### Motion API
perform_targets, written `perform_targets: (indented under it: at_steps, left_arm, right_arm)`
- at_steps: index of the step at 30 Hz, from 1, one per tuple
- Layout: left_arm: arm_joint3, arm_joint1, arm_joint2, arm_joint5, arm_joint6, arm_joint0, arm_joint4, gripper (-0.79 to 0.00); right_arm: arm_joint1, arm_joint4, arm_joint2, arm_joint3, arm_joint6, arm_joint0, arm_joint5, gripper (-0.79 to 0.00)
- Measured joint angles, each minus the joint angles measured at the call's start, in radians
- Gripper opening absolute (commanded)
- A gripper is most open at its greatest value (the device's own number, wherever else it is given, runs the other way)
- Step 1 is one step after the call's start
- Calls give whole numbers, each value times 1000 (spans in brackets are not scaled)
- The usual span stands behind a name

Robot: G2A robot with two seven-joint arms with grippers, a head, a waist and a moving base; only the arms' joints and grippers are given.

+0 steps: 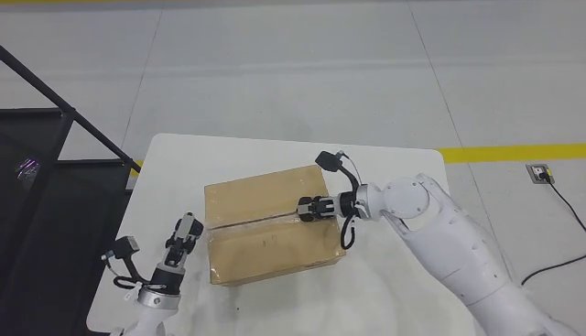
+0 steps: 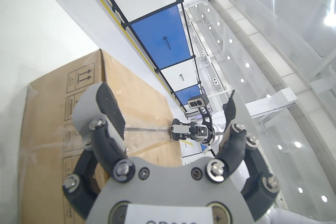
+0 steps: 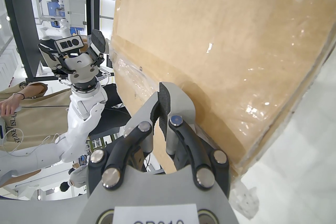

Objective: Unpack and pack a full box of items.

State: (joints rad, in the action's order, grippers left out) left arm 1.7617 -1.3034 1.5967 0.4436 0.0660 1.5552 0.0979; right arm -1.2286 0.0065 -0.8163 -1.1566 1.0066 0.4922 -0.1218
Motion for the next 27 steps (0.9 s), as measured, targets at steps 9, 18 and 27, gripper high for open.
perform_targets:
  at_steps: [9, 18, 27]
  left_arm:
    - [-43, 1, 34, -4, -20, 5, -24, 0]
    - [-87, 0, 13, -19, -12, -15, -8, 0]
    - [-93, -2, -15, 7, 11, -17, -20, 0]
  right_arm:
    - [-9, -4, 5, -2, -20, 7, 13, -785]
    - [-35, -24, 55, -27, -29, -15, 56, -785]
    - [-97, -18, 150, 19, -86, -73, 97, -785]
